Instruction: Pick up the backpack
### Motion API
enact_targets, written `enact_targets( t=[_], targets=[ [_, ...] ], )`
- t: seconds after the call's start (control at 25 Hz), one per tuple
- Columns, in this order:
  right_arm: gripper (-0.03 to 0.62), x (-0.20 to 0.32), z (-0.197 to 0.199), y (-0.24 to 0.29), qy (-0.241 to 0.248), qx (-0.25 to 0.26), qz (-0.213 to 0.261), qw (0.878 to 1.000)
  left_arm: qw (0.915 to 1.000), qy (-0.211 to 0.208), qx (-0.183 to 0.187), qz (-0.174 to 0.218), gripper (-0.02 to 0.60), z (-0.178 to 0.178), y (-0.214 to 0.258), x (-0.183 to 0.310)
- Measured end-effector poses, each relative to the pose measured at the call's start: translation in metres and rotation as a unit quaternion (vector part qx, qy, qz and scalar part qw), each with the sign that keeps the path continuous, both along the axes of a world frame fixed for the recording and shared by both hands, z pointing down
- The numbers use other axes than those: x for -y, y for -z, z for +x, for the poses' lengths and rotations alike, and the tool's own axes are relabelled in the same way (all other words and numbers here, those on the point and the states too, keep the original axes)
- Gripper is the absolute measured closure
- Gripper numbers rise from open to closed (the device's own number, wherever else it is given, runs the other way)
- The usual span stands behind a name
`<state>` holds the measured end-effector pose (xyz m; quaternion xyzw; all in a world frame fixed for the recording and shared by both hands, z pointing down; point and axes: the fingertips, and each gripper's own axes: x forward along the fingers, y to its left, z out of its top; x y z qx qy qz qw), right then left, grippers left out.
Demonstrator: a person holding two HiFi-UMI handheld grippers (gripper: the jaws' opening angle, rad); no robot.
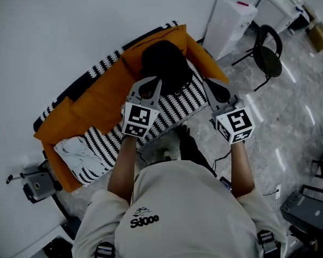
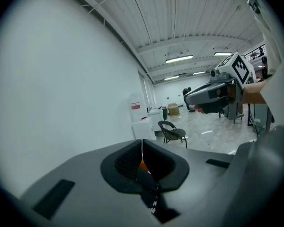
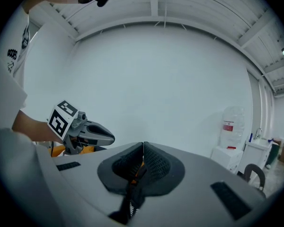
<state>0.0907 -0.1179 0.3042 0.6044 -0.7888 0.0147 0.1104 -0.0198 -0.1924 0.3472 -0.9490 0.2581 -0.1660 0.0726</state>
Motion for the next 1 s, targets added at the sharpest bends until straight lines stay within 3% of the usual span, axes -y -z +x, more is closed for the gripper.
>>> enact_targets(
  t=[0.24,0.6,0.92,1.0],
  targets=[
    [0.56,0.046,0.042,-0.025,0.004,0.017,-0.02,1.0,0.9985,0.028,0.035,-0.033,0.558,0.033,-0.041,0.051],
    [0.56,0.108,0.075,-0.06,0.023,0.021,-0.056,0.998,0.9917,0.074,0.02,-0.103,0.558,0.062,-0.086,0.124],
    [0.56,0.154,0.096,-0.095,0.041,0.018,-0.087,0.995,0.989,0.069,0.032,-0.127,0.551,0.095,-0.125,0.169],
    [0.56,0.165,0.1,-0.105,0.043,0.019,-0.096,0.994,0.9872,0.068,0.041,-0.138,0.508,0.1,-0.139,0.179]
  ],
)
